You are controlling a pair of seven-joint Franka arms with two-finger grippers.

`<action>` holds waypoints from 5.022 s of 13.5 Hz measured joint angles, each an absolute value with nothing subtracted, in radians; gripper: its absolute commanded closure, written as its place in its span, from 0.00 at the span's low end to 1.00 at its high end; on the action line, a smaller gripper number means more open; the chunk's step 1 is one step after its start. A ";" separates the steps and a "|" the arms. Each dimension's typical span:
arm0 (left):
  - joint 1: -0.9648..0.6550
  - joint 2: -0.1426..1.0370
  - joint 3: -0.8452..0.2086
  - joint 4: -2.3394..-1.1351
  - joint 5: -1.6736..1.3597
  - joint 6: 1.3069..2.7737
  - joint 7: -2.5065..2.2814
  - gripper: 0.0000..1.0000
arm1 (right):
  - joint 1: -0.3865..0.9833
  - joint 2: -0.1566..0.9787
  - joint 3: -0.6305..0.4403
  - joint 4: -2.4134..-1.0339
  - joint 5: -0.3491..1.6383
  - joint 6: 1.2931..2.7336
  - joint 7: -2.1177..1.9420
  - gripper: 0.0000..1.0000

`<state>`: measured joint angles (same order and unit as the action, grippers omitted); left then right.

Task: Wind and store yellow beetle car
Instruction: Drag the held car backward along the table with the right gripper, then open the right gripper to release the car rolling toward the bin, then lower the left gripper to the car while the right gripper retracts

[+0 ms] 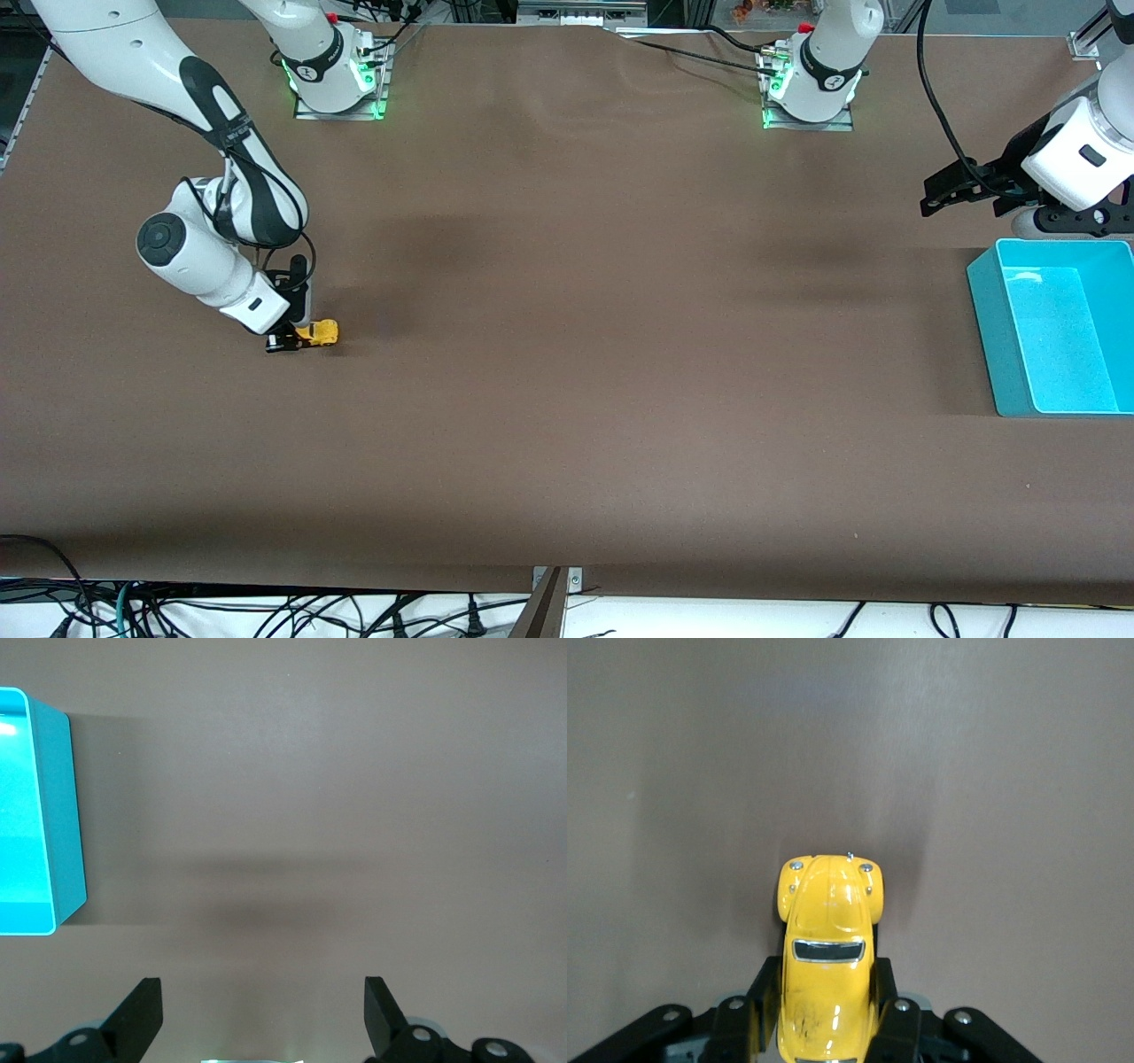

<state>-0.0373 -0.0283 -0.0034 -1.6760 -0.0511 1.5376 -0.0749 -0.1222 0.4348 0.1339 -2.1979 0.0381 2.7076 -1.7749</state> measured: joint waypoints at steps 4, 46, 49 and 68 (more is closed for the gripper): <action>-0.037 -0.028 -0.003 -1.676 -0.051 1.538 -0.075 0.00 | -0.179 0.437 0.134 -2.194 0.038 2.709 -1.853 0.86; -0.046 -0.028 -0.061 -1.658 -0.051 1.532 -0.076 0.00 | -0.191 0.052 0.154 -1.837 0.011 1.927 -1.048 0.00; -0.046 -0.024 -0.069 -1.658 -0.051 1.504 -0.063 0.00 | -0.151 0.010 0.134 -1.837 0.011 1.864 -0.876 0.00; 0.126 0.048 -0.077 -1.795 0.025 1.642 1.075 0.00 | 0.035 -0.156 0.002 -1.801 0.029 1.703 -0.204 0.00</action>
